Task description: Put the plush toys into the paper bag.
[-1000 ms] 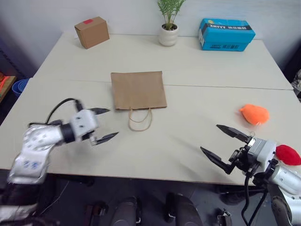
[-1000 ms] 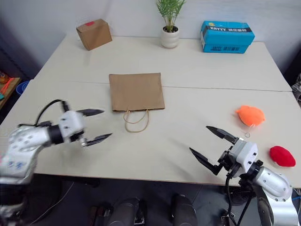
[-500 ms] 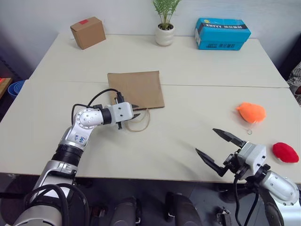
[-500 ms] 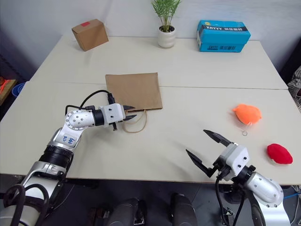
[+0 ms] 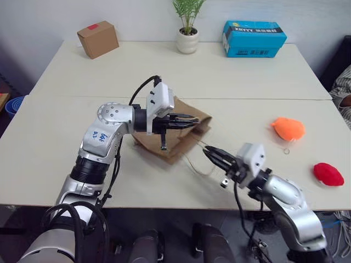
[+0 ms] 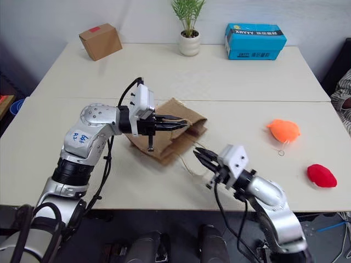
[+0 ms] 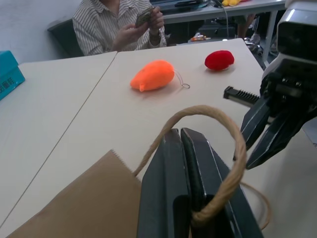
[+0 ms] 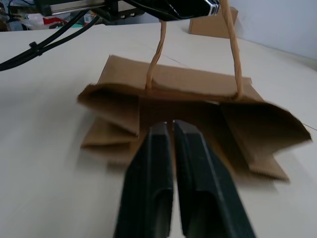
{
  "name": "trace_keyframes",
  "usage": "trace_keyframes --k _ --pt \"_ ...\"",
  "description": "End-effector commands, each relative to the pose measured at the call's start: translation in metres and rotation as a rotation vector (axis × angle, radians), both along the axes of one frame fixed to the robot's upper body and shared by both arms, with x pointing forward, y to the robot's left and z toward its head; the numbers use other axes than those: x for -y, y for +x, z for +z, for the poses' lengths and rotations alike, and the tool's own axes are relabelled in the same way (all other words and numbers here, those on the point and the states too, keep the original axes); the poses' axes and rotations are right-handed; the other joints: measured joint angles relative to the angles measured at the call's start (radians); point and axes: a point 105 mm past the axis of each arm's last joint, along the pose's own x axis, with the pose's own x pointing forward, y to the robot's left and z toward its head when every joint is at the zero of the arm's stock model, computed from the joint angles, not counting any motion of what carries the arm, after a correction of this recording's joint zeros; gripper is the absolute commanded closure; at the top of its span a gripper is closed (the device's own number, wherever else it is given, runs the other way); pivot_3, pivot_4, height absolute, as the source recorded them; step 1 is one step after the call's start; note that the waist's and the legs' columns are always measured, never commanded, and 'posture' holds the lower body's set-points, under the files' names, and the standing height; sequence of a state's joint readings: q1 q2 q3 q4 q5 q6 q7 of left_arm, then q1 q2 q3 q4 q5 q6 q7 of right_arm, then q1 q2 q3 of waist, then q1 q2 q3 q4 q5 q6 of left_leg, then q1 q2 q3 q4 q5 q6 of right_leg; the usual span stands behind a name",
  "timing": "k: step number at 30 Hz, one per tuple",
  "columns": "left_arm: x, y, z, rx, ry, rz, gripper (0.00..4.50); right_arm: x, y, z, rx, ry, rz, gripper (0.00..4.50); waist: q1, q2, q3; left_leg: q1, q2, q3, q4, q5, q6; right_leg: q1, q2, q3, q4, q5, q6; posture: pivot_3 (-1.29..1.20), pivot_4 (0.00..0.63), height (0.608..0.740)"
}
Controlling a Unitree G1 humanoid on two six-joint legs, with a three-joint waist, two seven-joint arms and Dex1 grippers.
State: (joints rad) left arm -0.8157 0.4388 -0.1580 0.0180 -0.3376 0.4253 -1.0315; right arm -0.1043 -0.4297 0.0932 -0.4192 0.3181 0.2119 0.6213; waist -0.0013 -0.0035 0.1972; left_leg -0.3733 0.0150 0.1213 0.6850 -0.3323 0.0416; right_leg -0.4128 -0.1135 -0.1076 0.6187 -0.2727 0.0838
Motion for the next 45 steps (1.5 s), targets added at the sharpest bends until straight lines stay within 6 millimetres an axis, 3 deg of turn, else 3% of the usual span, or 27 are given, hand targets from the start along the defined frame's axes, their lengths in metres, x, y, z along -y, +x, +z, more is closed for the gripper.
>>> trace_keyframes --k 1,13,16,20,28,32,39,44,45 --pt "0.006 -0.012 0.016 0.033 -0.063 -0.03 4.5 -0.009 0.023 0.001 0.008 -0.019 -0.038 4.47 0.0 0.0 0.0 0.0 0.0 0.0 0.0 0.0 0.0 0.0 0.0 0.0 0.0 0.0 0.0 0.0 0.15 0.74" --pt "0.012 -0.035 0.037 0.004 -0.202 -0.137 4.5 -0.056 0.059 -0.024 -0.051 -0.107 0.018 4.47 -0.004 0.0 0.0 -0.001 0.0 -0.001 0.0 0.001 0.0 -0.001 0.0 0.0 0.0 0.0 0.0 0.0 0.15 0.74" --pt "0.008 -0.037 0.044 0.003 -0.223 -0.159 4.5 -0.058 0.065 -0.029 -0.069 -0.114 0.015 4.47 -0.002 0.0 0.0 -0.001 0.0 -0.001 0.0 0.001 0.0 -0.001 -0.001 0.0 0.0 0.0 0.0 0.0 0.15 0.74" --pt "-0.004 -0.026 0.058 0.047 -0.253 -0.13 4.5 -0.058 0.073 -0.044 -0.13 -0.174 0.02 4.47 -0.002 0.0 0.0 -0.001 -0.001 -0.001 0.0 0.001 0.0 -0.001 -0.001 0.0 0.0 0.0 0.0 0.0 0.15 0.74" --pt "-0.022 -0.011 0.101 0.058 -0.442 -0.113 4.5 -0.052 0.068 -0.063 -0.232 -0.255 0.059 4.47 -0.003 0.0 0.0 -0.001 0.0 -0.001 0.0 0.001 0.0 -0.001 -0.001 -0.001 0.0 0.0 0.0 0.0 0.15 0.74" --pt "-0.024 -0.009 0.108 0.058 -0.462 -0.12 4.5 -0.052 0.063 -0.062 -0.243 -0.255 0.06 4.47 -0.004 0.0 0.0 -0.001 0.0 -0.001 0.0 0.001 0.0 -0.001 0.0 -0.001 0.0 0.0 0.0 0.0 0.15 0.74" --pt "-0.012 -0.019 0.09 0.045 -0.377 -0.179 4.5 -0.049 0.06 -0.046 -0.214 -0.208 0.05 4.47 -0.004 0.0 0.0 -0.001 0.0 -0.001 0.0 0.001 -0.001 -0.001 0.0 -0.001 0.0 0.0 0.0 0.0 0.15 0.74" --pt "-0.004 -0.017 0.065 0.031 -0.321 -0.147 4.5 -0.045 0.048 -0.017 -0.211 -0.018 0.11 4.47 -0.003 0.0 0.0 -0.001 0.0 -0.001 0.0 0.001 -0.001 -0.001 0.0 0.0 0.0 0.0 0.0 0.0 0.15 0.74" --pt "-0.003 -0.017 0.062 0.029 -0.313 -0.14 4.5 -0.041 0.042 -0.015 -0.2 -0.032 0.129 4.13 -0.003 0.0 0.0 -0.001 0.0 -0.001 -0.001 0.001 -0.001 -0.001 0.0 0.0 0.0 0.0 0.0 0.0 0.15 0.74"
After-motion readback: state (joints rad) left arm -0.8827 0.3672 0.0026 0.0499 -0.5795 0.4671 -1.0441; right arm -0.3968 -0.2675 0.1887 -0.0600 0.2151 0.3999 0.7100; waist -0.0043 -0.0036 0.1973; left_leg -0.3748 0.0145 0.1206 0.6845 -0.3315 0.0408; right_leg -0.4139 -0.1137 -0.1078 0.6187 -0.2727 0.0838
